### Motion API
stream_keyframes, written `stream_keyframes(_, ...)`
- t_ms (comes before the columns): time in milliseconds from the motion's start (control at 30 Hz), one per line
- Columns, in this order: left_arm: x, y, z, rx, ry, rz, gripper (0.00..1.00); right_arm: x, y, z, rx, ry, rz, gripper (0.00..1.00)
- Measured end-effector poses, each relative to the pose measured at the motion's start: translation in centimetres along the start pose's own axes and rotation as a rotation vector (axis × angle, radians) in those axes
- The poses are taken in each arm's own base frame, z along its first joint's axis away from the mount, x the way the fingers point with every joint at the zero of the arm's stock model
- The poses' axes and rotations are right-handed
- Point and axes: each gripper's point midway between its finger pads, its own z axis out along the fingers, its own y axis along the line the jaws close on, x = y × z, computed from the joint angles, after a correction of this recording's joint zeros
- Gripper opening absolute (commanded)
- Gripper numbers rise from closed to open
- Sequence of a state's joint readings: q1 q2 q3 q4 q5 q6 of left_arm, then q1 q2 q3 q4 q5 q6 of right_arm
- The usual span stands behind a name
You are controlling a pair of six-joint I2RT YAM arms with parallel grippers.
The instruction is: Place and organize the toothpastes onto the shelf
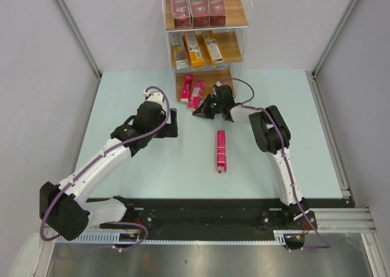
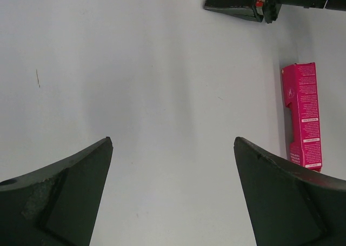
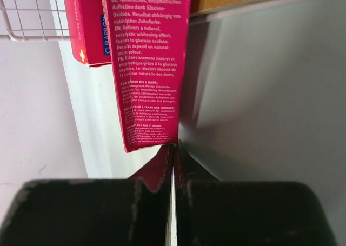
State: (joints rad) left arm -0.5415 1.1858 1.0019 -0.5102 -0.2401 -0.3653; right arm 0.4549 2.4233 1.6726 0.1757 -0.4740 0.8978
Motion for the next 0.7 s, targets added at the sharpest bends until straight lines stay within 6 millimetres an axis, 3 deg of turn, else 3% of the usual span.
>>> stream_keyframes(433,0.2,0.1,0.2,-0.006,0.006,0.002,1.0,-0.2,0.3,0.5,0.003,0.017,0.057,0.01)
stream_keyframes(700,0.2,0.1,0.3,-0.008,0.008,0.002,1.0,1.2,1.0,1.0,-0.018,-0.009,0.064,0.01)
